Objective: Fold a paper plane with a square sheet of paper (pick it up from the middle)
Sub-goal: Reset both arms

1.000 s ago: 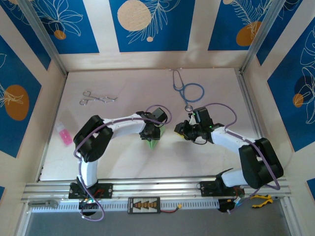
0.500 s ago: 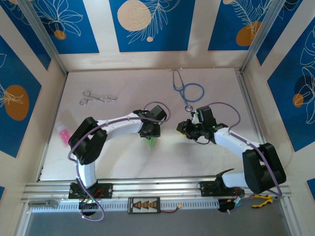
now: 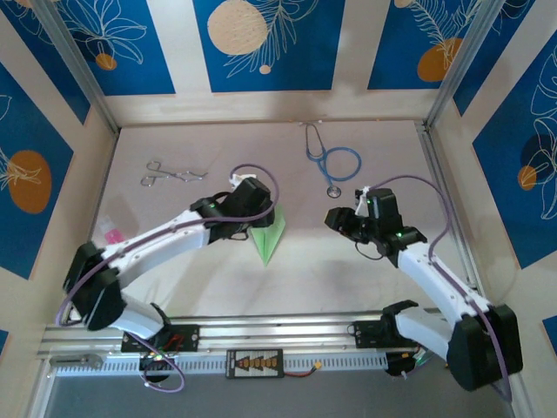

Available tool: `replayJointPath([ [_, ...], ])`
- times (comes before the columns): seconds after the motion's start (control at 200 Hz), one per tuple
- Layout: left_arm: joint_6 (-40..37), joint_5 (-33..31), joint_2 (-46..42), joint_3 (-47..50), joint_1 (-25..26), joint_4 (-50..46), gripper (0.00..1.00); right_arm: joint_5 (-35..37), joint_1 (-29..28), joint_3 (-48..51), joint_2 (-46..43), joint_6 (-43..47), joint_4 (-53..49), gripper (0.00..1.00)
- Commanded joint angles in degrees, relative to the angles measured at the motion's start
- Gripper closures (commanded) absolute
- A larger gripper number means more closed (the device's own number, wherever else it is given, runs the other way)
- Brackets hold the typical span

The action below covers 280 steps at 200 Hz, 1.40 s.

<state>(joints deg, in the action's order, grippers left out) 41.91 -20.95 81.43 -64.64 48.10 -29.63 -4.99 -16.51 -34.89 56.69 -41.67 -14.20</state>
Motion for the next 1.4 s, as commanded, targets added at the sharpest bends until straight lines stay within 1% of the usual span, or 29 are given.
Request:
replayJointPath([
  [0.0, -5.50, -7.69, -5.41, 6.15, -1.41, 4.26, 0.23, 12.19, 0.78, -0.78, -4.41, 8.10, -3.04, 0.48],
  [0.095, -10.26, -9.39, -10.76, 12.20, -4.07, 8.25, 0.17, 18.35, 1.97, 0.70, -6.04, 15.74, -0.01, 0.47],
  [0.2, -15.19, -9.58, -15.83, 19.15, -8.80, 13.06, 0.08, 24.12, 2.71, 3.82, -4.88, 24.24, 6.37, 0.43],
  [0.27, -16.87, -10.15, -18.41, 22.63, -13.11, 14.28, 0.03, 29.60, 3.61, 5.83, -2.47, 25.72, 10.65, 0.46],
  [0.33, -18.13, -10.04, -20.19, 25.18, -16.62, 15.70, 0.01, 31.30, 5.52, 6.86, 0.36, 27.28, 14.48, 0.45],
  [0.425, -20.41, -6.43, -21.81, 28.52, -22.97, 19.14, 0.00, 25.89, 9.54, 7.89, 6.46, 30.17, 20.77, 0.44],
  [0.495, -21.31, -2.36, -21.02, 30.55, -27.18, 22.77, 0.00, 24.28, 11.66, 8.08, 11.79, 30.28, 25.50, 0.43],
  [0.535, -22.25, -1.37, -19.92, 31.42, -29.08, 24.37, 0.00, 23.70, 12.56, 8.61, 14.62, 30.87, 29.68, 0.43],
  [0.585, -24.26, -2.22, -18.38, 32.36, -30.41, 26.91, 0.00, 21.61, 13.42, 6.83, 16.61, 32.62, 29.56, 0.43],
  [0.615, -25.89, -2.98, -17.48, 32.91, -30.96, 28.94, 0.00, 20.63, 13.65, 7.22, 17.66, 34.30, 32.96, 0.43],
  [0.66, -26.78, -2.11, -16.48, 31.86, -32.66, 28.34, 0.00, 18.73, 14.16, 8.16, 18.72, 36.20, 38.36, 0.43],
  [0.74, -31.66, -2.70, -15.21, 31.91, -33.67, 32.29, 0.00, 11.41, 15.09, 9.78, 20.95, 38.72, 47.74, 0.43],
  [0.81, -36.28, -3.70, -14.11, 32.58, -34.37, 36.85, 0.00, 5.86, 15.24, 9.86, 22.98, 39.11, 51.39, 0.43],
  [0.855, -38.59, -3.67, -12.84, 33.68, -35.34, 40.78, 0.00, 2.85, 15.20, 11.60, 25.66, 40.32, 57.16, 0.43],
  [0.905, -40.59, -2.26, -10.50, 35.48, -36.54, 45.86, 0.00, 3.54, 16.13, 13.51, 28.87, 38.96, 63.01, 0.42],
  [0.935, -41.38, -1.14, -9.16, 36.13, -37.18, 48.64, 0.00, 2.44, 16.97, 15.27, 31.57, 37.35, 70.69, 0.41],
  [0.95, -41.71, -0.64, -8.57, 36.30, -37.45, 49.52, 0.00, 2.37, 17.13, 15.74, 31.99, 37.01, 72.49, 0.40],
  [1.015, -43.61, 3.14, -6.02, 37.74, -37.89, 53.84, 0.00, 3.42, 17.30, 13.76, 28.90, 37.39, 63.29, 0.39],
  [1.065, -44.33, 4.74, -3.39, 39.63, -38.26, 61.35, 0.00, 5.21, 16.63, 12.81, 31.20, 37.03, 65.12, 0.39],
  [1.1, -43.66, 5.51, -2.52, 38.58, -38.55, 60.25, 0.00, 7.45, 16.66, 11.07, 30.69, 36.27, 60.73, 0.38],
  [1.121, -44.08, 6.56, -1.88, 38.37, -38.82, 61.59, 0.00, 8.47, 16.83, 10.30, 30.24, 35.67, 58.30, 0.38],
  [1.151, -45.24, 8.33, -0.91, 39.13, -39.08, 65.66, 0.00, 8.36, 17.04, 10.88, 30.67, 35.61, 60.40, 0.37],
  [1.156, -45.38, 8.62, -0.74, 39.27, -39.06, 66.49, 0.00, 8.48, 16.95, 11.07, 30.76, 35.61, 60.81, 0.35],
  [1.176, -46.58, 10.38, -0.04, 39.86, -39.29, 69.52, 0.00, 9.47, 16.71, 11.28, 30.97, 35.58, 61.64, 0.07],
  [1.186, -46.97, 10.97, 0.31, 40.19, -39.41, 70.54, 0.00, 10.42, 16.43, 11.15, 30.76, 35.72, 60.95, 0.00],
  [1.216, -47.01, 11.55, 1.41, 40.66, -40.01, 72.82, 0.00, 11.02, 16.13, 10.96, 30.35, 35.75, 59.73, 0.01],
  [1.271, -44.73, 13.46, 3.77, 41.81, -42.23, 76.91, 0.00, 12.42, 15.86, 11.35, 30.72, 35.72, 61.51, 0.01],
  [1.346, -43.93, 16.66, 9.26, 44.51, -44.35, 88.30, 0.00, 15.01, 15.56, 11.82, 30.60, 35.01, 62.10, 0.01],
  [1.396, -42.72, 18.78, 6.87, 44.49, -45.54, 83.56, 0.00, 15.04, 15.52, 11.67, 30.49, 34.97, 61.55, 0.01],
])
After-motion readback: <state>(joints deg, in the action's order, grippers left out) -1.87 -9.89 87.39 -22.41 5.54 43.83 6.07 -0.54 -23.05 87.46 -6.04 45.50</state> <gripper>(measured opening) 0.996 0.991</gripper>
